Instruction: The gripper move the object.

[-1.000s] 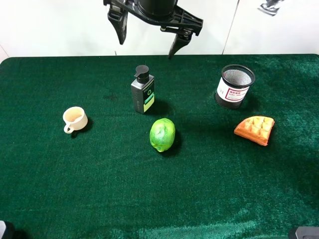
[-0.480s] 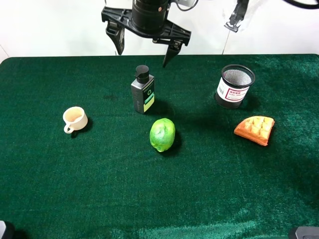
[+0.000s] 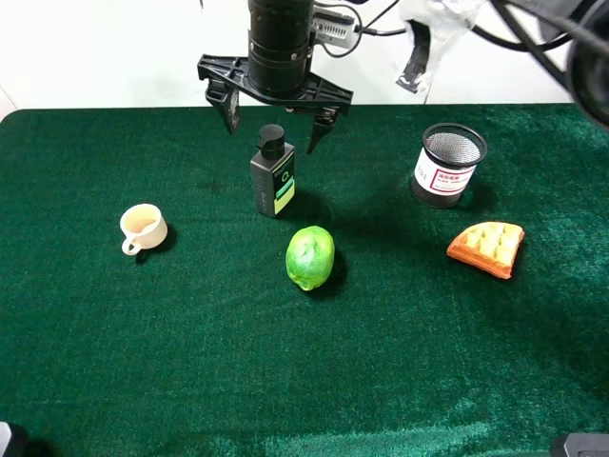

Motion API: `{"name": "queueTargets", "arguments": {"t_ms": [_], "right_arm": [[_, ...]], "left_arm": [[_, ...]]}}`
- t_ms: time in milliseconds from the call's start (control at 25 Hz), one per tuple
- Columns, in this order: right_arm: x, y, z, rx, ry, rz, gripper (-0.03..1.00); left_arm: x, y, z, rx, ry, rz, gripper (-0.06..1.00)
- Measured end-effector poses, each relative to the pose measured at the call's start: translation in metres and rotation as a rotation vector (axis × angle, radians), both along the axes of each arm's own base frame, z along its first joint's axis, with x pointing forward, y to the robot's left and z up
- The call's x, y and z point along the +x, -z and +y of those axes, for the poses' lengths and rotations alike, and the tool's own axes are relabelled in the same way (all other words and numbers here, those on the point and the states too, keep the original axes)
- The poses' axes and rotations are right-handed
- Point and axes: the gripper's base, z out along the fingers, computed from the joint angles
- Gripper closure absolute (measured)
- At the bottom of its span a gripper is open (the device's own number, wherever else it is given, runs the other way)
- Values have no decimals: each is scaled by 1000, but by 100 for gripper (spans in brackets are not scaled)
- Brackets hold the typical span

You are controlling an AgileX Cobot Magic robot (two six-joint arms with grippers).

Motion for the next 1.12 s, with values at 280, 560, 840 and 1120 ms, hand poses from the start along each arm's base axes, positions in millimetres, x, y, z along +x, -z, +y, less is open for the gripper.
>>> {"name": "queueTargets", "arguments": {"t_ms": [280,560,840,1120], "right_arm": [[5,16,7,1,29,23,28],[8,34,8,-28,44,44,28],[10,54,10,-55,60,71,28],[10,65,11,-63,69,95,28]], "left_arm": [[0,0,0,0,0,0,-5],[0,0,0,0,0,0,-5],[0,0,0,0,0,0,-5],[0,0,0,0,0,0,-5]]}}
